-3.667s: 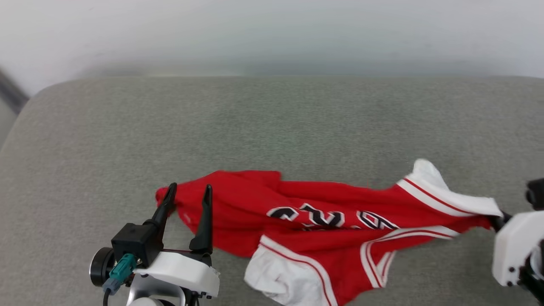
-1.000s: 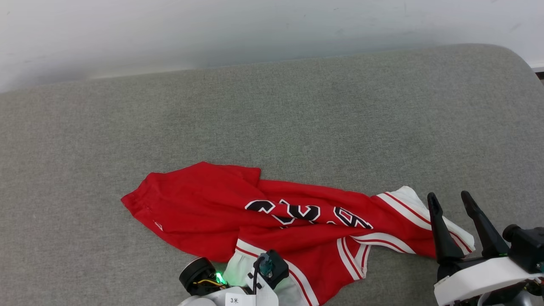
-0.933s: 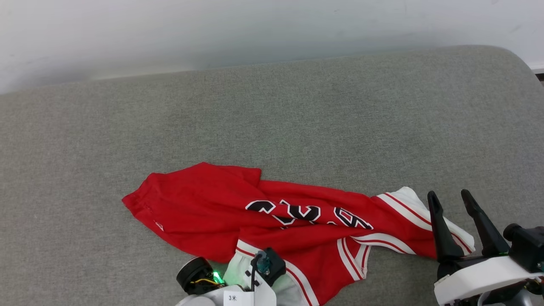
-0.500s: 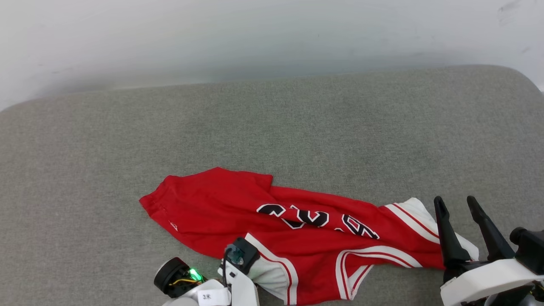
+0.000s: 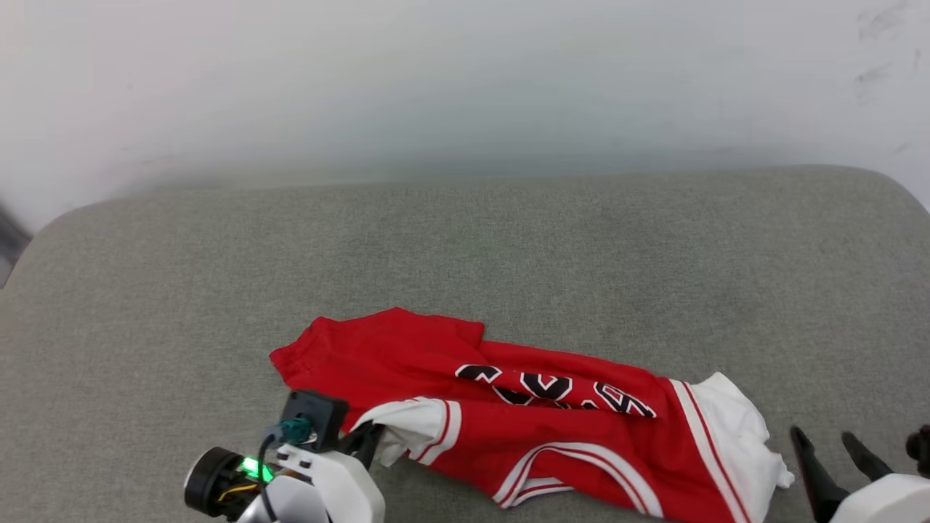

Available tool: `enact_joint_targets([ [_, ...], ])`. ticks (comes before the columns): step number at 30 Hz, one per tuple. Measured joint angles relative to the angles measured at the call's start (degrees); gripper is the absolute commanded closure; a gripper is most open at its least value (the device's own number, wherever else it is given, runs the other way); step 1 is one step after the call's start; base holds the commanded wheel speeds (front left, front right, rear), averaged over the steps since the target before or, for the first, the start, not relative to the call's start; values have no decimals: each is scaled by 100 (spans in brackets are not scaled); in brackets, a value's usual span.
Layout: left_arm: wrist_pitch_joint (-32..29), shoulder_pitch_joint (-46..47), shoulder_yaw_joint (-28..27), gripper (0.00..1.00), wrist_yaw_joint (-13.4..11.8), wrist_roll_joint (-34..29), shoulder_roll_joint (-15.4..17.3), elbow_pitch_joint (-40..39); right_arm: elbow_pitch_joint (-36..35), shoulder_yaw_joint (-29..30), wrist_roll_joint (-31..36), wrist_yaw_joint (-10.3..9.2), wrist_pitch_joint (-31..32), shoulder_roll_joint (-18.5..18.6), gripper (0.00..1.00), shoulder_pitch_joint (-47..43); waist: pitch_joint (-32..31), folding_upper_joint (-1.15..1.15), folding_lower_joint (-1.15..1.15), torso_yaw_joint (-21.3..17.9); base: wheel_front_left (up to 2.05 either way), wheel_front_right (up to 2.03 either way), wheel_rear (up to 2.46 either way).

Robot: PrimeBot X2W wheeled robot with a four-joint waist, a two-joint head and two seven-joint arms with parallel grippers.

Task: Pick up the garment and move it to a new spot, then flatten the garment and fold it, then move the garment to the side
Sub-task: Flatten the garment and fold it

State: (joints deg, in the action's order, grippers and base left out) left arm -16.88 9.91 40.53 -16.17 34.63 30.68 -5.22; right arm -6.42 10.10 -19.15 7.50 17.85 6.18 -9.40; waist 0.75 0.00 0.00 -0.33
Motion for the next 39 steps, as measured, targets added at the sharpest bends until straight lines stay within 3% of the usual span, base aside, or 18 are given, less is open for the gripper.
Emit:
enact_joint_targets([
  [5,189,-157,-207,100,-210,-1,158,-316,283,223,-180,0,1074,348,0,-51,-80,0,0,42,0,0,0],
  [11,244,-166,-268,100,-257,-20,214,-538,502,7,-349,1,2103,676,0,85,71,0,0,90,0,0,0],
  [26,446,121,-336,100,-255,-110,123,-615,1642,-762,-561,-1,2798,973,0,1033,771,0,0,204,0,0,0],
  [27,452,126,-341,100,-255,-110,116,-609,1682,-799,-588,-1,2869,994,44,1055,783,0,0,202,0,0,0],
  [29,497,127,-350,100,-255,-110,111,-590,1739,-810,-676,-1,2928,1004,100,1095,797,0,0,199,0,0,0],
  [39,929,122,-580,100,-305,-71,94,-558,1452,-759,-778,-1,2568,971,100,1164,523,0,0,159,0,0,0],
])
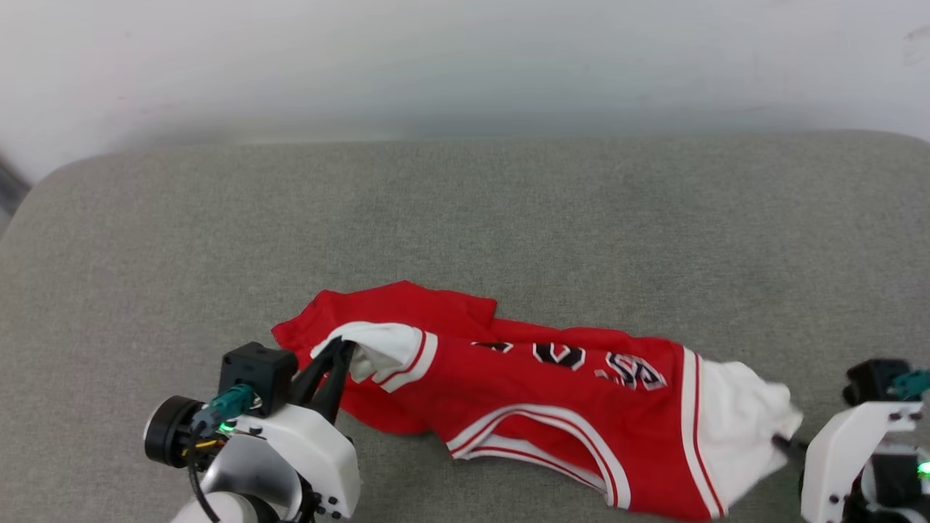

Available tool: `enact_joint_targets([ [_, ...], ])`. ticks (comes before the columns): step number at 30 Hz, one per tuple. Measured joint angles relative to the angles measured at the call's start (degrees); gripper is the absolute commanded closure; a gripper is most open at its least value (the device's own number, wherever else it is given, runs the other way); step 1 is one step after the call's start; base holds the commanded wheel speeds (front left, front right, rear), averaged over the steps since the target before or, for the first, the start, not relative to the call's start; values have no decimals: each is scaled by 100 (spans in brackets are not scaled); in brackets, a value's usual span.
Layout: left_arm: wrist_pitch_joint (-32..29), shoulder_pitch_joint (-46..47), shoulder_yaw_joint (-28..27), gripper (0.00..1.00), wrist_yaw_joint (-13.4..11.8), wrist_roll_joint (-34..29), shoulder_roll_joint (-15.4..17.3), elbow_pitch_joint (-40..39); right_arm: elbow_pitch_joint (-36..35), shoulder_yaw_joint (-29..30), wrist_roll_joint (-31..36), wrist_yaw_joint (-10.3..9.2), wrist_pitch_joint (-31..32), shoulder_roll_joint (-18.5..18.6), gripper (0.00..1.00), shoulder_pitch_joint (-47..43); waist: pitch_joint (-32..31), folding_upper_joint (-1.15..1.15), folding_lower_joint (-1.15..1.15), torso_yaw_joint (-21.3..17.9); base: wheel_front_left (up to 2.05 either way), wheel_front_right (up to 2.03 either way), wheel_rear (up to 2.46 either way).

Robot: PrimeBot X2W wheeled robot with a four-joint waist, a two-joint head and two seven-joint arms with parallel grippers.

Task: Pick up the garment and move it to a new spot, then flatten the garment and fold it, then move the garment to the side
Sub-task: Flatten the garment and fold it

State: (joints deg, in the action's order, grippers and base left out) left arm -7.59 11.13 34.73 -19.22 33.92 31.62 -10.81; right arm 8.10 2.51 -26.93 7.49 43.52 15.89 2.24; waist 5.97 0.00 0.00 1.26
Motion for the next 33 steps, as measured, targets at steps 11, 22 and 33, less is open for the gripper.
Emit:
enact_joint_targets([
  [11,272,775,-526,100,136,146,10,-49,-1042,400,514,0,-687,-53,100,817,-353,0,0,-198,0,0,0],
  [22,657,3005,-929,100,645,315,-612,1289,-713,447,929,0,-1501,-170,100,3103,-31,0,0,-276,0,0,0],
  [33,1043,5699,-1190,100,1087,148,-906,3294,662,257,1131,0,-2243,-59,100,6012,914,0,-1,-327,0,0,0],
])
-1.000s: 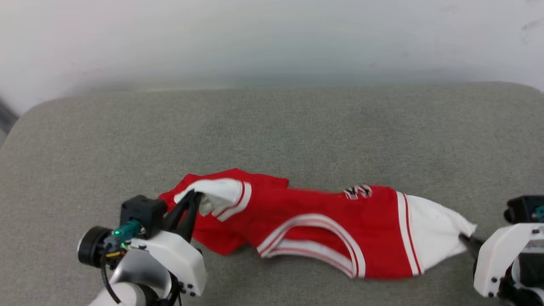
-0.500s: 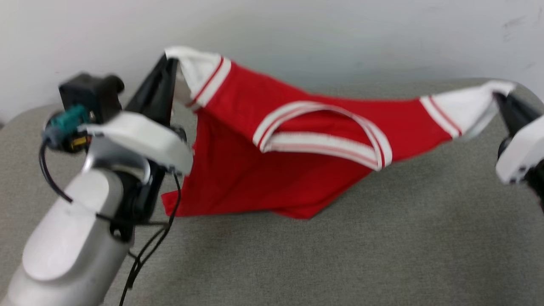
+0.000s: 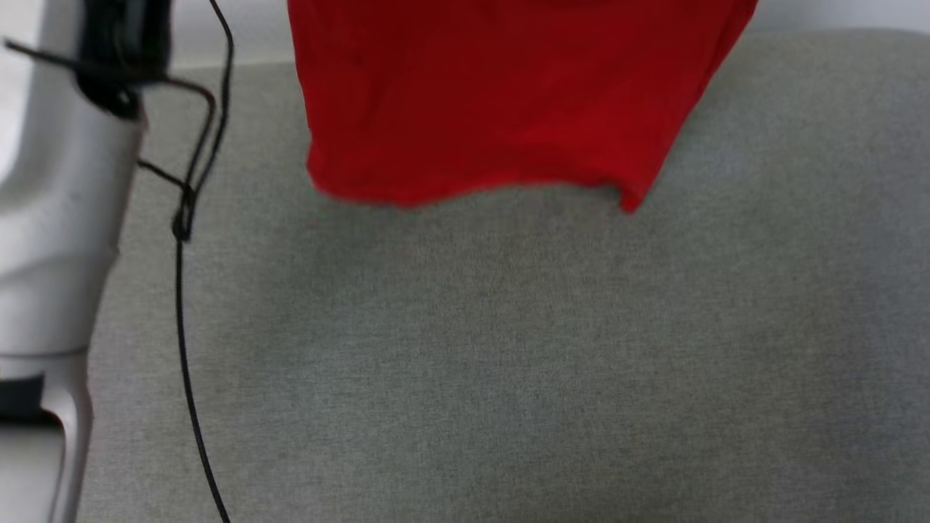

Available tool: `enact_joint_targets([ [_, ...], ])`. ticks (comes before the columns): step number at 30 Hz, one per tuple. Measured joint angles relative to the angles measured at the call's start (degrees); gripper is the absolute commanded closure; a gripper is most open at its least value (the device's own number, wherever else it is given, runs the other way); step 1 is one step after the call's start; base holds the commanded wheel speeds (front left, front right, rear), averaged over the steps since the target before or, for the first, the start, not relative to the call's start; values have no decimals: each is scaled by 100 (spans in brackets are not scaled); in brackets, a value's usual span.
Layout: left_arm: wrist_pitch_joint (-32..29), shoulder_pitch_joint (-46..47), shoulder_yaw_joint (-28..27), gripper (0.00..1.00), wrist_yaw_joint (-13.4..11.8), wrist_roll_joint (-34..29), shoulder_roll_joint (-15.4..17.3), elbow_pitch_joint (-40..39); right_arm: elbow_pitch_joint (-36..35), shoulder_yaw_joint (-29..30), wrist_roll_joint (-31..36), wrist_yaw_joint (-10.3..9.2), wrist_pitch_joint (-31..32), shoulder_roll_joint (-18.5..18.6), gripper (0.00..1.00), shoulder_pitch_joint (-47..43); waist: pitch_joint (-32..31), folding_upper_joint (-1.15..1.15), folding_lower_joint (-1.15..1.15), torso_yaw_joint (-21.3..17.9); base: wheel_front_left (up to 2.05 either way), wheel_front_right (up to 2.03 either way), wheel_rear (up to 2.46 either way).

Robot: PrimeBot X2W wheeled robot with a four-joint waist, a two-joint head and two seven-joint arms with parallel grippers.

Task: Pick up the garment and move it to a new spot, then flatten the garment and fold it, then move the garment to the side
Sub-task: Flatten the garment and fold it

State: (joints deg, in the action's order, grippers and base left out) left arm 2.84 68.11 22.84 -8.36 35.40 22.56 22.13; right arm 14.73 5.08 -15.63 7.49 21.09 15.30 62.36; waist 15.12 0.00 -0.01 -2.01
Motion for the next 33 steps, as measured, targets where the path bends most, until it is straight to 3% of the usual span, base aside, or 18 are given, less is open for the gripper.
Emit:
enact_joint_targets([
  [8,346,1411,-138,100,191,-126,-8,965,956,-286,-107,1,-602,57,100,1688,786,0,0,-42,0,0,0],
  [16,612,1819,-175,100,385,-110,-48,1775,2045,-773,-368,1,-1149,-14,100,2389,1547,0,0,-90,0,0,0],
  [24,878,1608,-191,100,677,101,-221,2611,3045,-1302,-814,1,-1618,-122,100,2254,1946,0,0,-87,0,0,0],
  [33,1174,376,-257,100,1045,269,-381,3069,3580,-1912,-1478,1,-2156,24,100,994,1545,0,0,-30,0,0,0],
])
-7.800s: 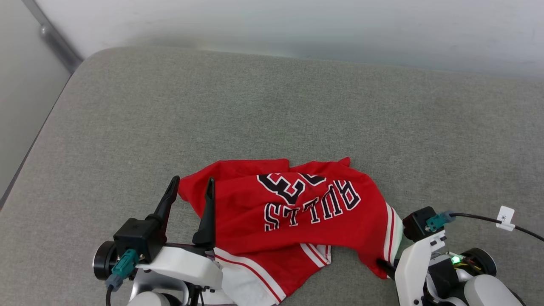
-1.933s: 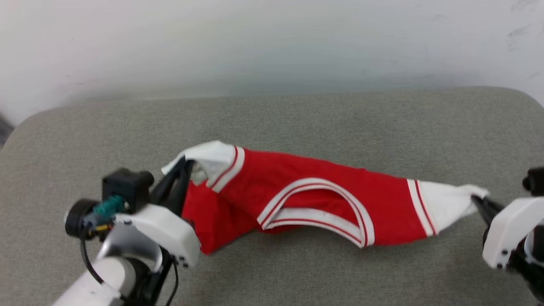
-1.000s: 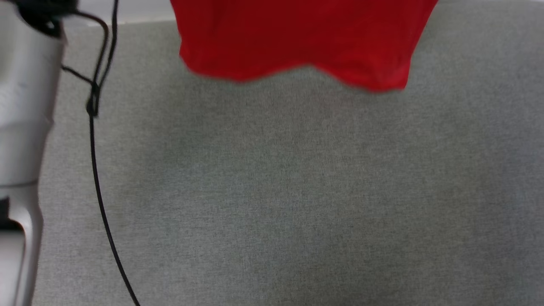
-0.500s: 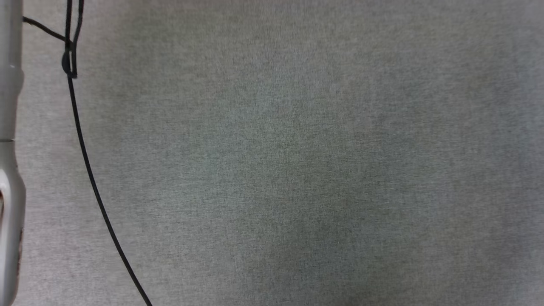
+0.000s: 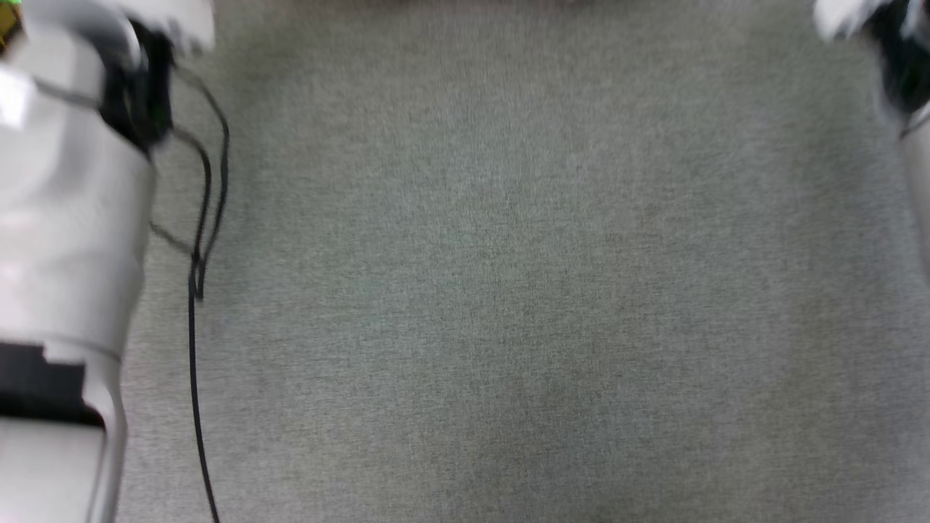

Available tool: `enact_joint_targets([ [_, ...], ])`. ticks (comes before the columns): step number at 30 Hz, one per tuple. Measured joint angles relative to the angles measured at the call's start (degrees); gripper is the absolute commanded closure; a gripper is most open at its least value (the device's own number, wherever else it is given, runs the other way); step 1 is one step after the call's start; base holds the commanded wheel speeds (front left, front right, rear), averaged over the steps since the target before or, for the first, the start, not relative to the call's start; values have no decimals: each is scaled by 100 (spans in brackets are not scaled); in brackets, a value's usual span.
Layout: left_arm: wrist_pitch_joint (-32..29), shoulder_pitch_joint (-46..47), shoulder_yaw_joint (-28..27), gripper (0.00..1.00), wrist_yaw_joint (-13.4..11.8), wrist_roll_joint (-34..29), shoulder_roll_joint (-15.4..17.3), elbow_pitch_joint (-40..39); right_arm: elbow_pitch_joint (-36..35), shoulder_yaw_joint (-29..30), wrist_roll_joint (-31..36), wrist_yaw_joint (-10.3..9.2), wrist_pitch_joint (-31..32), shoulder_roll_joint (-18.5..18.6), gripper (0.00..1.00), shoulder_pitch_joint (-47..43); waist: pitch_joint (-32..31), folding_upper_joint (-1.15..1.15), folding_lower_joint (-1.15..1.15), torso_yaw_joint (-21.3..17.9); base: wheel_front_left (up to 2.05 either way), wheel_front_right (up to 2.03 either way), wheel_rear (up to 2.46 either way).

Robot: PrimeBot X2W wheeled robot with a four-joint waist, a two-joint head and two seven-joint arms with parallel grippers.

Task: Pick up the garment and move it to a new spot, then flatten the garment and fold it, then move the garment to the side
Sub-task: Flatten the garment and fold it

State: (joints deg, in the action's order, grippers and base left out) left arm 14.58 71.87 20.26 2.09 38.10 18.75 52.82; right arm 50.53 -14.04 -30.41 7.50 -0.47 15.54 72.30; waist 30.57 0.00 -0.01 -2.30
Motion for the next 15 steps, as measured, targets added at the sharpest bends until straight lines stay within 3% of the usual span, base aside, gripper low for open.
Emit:
enact_joint_targets([
  [7,32,-1534,-304,100,91,-57,-20,-457,98,-354,-424,0,-326,104,100,-1363,-719,0,1,50,0,0,0],
  [15,32,-3731,-839,100,-65,-303,-97,-1424,14,-687,-739,1,-542,175,100,-2918,-1716,0,2,76,0,0,0],
])
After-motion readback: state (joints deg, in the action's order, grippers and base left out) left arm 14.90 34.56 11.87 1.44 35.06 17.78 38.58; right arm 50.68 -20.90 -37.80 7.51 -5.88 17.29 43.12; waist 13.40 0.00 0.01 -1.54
